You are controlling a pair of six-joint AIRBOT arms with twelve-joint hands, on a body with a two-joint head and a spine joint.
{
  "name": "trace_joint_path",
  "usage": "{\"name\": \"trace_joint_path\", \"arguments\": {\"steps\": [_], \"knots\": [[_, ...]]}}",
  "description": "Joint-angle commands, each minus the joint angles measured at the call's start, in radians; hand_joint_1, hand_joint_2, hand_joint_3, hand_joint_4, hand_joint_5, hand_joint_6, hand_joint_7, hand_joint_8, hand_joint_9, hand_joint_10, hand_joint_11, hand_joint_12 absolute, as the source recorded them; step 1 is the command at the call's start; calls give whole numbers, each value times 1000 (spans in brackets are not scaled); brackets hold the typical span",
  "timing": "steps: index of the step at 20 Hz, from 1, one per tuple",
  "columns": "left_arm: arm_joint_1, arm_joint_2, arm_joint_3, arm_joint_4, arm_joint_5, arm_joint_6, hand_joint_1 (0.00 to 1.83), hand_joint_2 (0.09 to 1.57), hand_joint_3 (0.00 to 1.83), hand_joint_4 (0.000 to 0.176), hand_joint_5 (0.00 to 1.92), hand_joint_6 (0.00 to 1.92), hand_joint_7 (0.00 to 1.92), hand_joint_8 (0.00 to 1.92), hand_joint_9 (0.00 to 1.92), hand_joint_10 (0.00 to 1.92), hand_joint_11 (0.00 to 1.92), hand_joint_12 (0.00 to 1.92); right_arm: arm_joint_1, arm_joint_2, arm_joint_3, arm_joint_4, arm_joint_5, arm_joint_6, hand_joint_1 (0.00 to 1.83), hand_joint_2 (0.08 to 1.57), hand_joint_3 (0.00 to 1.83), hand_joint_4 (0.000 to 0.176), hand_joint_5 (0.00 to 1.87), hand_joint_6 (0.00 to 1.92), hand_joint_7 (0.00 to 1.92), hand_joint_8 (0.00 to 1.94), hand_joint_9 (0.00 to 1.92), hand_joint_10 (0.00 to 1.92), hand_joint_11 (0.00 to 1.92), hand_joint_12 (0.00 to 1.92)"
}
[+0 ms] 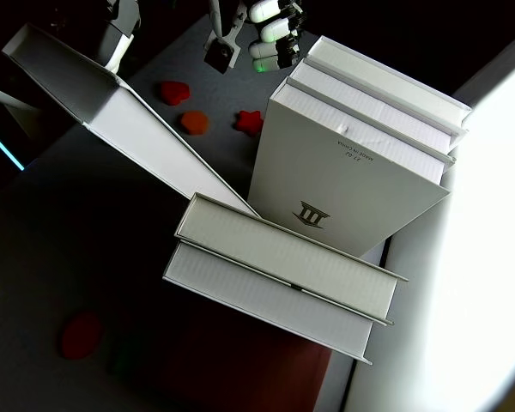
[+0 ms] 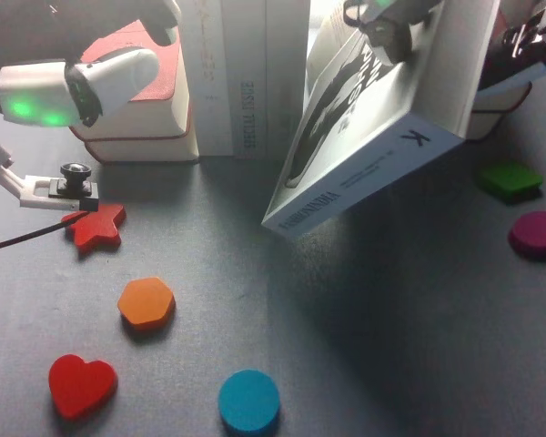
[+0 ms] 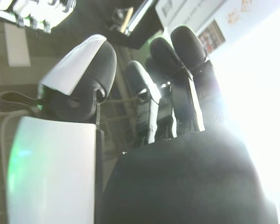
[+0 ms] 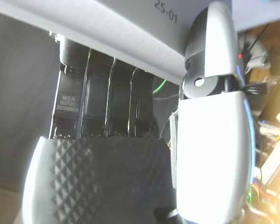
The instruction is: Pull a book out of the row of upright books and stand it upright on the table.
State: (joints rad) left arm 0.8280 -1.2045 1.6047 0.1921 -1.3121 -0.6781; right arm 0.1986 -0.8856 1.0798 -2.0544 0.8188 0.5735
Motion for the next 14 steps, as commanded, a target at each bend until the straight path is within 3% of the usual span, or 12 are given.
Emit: {"name": "trace_joint_path", "arguments": {"steps": [1, 3, 6, 8, 9, 13, 14], "knots": [[-8, 4, -2, -57, -110, -9, 1294, 964, 598, 0, 279, 999, 84, 1220, 240, 1538, 239, 1690, 1, 2, -4, 105, -49, -27, 1354, 1179, 0, 0, 788, 1134, 798, 1238, 864, 1370, 773, 1527], [-6, 5, -3, -59, -112, -9, 1313, 923, 683, 0, 280, 1066, 106, 1278, 252, 1547, 262, 1679, -39, 8, -2, 223, -46, -91, 1354, 1179, 0, 0, 788, 1134, 798, 1238, 864, 1370, 773, 1528], [-2, 9, -6, -64, -115, -9, 1328, 918, 634, 0, 305, 988, 94, 1236, 266, 1521, 248, 1687, -83, 11, 13, 332, -12, -104, 1354, 1179, 0, 0, 788, 1134, 798, 1238, 864, 1371, 773, 1529], [1, 12, -9, -69, -119, -9, 1272, 991, 402, 0, 294, 1011, 80, 1197, 253, 1499, 200, 1685, -97, 15, 11, 396, 1, -145, 1354, 1179, 0, 0, 788, 1134, 798, 1239, 864, 1371, 772, 1530], [2, 11, -9, -70, -120, -9, 1271, 1001, 393, 0, 288, 1021, 77, 1211, 247, 1516, 199, 1695, -107, 17, 9, 436, 1, -184, 1354, 1179, 0, 0, 788, 1134, 798, 1239, 863, 1371, 771, 1531], [-5, 10, -8, -68, -120, -9, 1244, 1029, 385, 0, 240, 1048, 100, 1224, 291, 1462, 219, 1621, -142, 15, 16, 576, 2, -315, 1354, 1179, 0, 0, 788, 1134, 798, 1239, 864, 1371, 771, 1533], [-6, 9, -8, -68, -121, -9, 1300, 970, 556, 0, 254, 1046, 69, 1248, 291, 1488, 248, 1625, -155, 6, 29, 609, 2, -325, 1354, 1179, 0, 0, 788, 1135, 797, 1239, 863, 1371, 770, 1534]]}}
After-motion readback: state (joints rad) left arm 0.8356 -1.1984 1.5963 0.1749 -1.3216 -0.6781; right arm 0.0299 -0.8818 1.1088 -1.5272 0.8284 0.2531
